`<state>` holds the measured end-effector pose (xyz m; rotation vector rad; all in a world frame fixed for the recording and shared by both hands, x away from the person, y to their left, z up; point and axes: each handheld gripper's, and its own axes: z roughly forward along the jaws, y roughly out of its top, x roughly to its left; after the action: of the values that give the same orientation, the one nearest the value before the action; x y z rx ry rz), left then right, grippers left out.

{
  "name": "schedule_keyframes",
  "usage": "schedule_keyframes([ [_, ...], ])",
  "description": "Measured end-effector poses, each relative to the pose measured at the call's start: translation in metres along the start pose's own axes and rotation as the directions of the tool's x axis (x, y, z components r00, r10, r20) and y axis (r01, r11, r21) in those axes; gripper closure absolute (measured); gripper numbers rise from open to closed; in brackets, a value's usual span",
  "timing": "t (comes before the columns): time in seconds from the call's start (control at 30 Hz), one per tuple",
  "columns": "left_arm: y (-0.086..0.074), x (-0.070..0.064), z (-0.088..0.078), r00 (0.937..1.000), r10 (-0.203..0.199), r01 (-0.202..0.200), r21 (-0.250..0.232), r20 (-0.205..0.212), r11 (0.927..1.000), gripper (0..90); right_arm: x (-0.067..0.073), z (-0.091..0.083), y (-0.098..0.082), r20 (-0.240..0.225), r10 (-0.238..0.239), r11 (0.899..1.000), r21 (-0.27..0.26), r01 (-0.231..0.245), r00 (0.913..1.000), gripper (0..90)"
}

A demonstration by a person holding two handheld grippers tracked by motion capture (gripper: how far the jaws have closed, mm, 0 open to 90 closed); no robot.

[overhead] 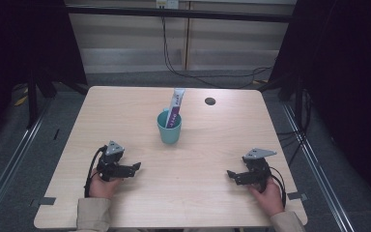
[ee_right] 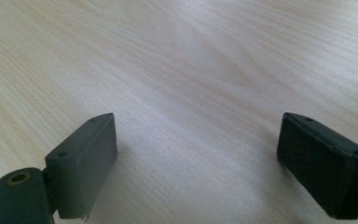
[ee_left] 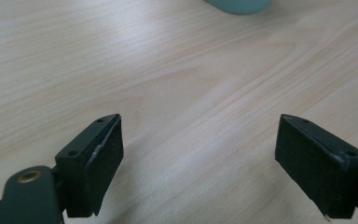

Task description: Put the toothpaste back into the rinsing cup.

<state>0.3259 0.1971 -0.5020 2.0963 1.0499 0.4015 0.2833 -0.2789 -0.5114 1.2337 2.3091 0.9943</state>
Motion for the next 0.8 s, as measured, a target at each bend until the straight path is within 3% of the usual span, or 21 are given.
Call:
schedule_keyframes([
  [0.43, -0.0057, -0.0015, 0.0019, 0.9996, 0.026, -0.025, 0.034, -0.013, 0.9991, 14.9, 0.0, 0.0, 0.0, 0.0, 0.001, 1.0, 0.0, -0.001, 1.0, 11.4],
  [0.8, -0.0073, -0.003, 0.003, 0.999, 0.043, -0.042, 0.031, -0.014, 0.9986, 11.0, 0.0, 0.0, 0.0, 0.0, 0.001, 1.0, 0.0, -0.001, 1.0, 11.4],
])
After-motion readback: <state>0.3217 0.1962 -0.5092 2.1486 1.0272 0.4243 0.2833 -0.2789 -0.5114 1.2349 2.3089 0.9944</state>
